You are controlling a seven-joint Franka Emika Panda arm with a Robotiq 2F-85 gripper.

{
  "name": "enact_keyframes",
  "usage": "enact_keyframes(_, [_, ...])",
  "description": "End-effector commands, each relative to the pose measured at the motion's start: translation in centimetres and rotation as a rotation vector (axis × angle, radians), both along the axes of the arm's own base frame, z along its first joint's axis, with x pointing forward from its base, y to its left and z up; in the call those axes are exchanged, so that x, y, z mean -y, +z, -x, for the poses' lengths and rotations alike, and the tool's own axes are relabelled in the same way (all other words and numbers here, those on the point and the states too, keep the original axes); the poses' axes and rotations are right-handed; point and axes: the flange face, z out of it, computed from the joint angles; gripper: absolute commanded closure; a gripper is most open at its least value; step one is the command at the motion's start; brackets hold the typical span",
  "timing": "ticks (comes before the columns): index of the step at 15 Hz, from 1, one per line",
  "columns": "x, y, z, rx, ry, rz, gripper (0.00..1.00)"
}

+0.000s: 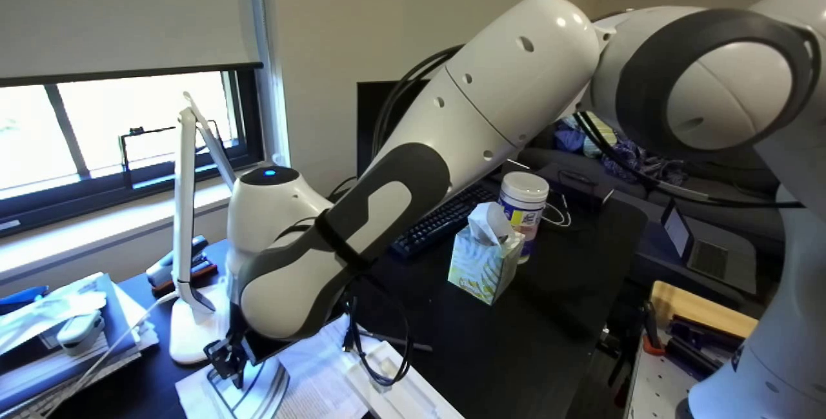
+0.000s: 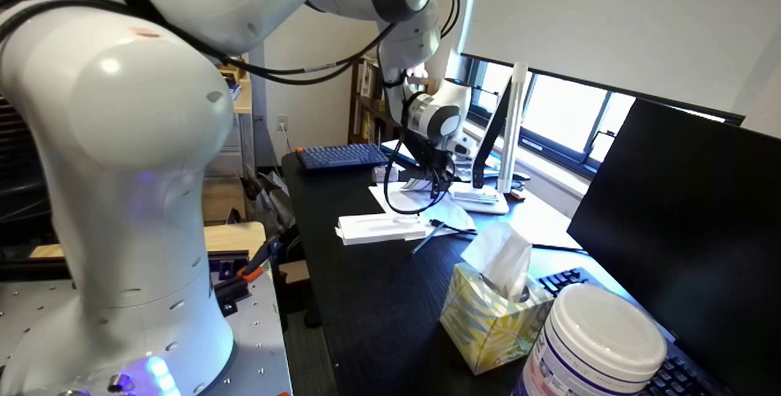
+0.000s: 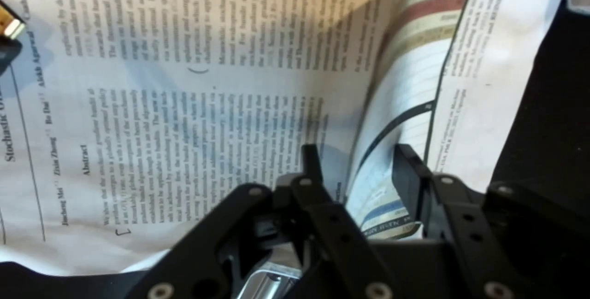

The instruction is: Move the striped paper to the left side of the desk

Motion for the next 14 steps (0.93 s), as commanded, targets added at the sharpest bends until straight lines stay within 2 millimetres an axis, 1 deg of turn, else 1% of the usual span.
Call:
enact_keyframes(1, [-0.5, -0.1, 1.4, -0.108, 0.054, 0.067, 0.22])
enact_keyframes(2, [-0.6, -0.4, 2.0, -0.148, 0.081, 0.086, 0.16])
enact_keyframes(4, [-0.7, -0.5, 2.6, -0.182, 0.096, 0.127, 0.03])
enact_keyframes(6, [-0.6, 0.0, 2.7, -0.183, 0.111, 0.155, 0.0])
enact_keyframes(7, [-0.6, 0.4, 2.6, -0.167, 0.119, 0.167, 0.0])
enact_keyframes(9, [-0.6, 2.0, 2.5, -0.142, 0.122, 0.147, 0.0])
enact_keyframes(11, [-0.4, 4.1, 2.6, -0.137, 0.114, 0.156, 0.0])
enact_keyframes(14, [0.3, 8.1, 3.4, -0.138, 0.132, 0.184, 0.0])
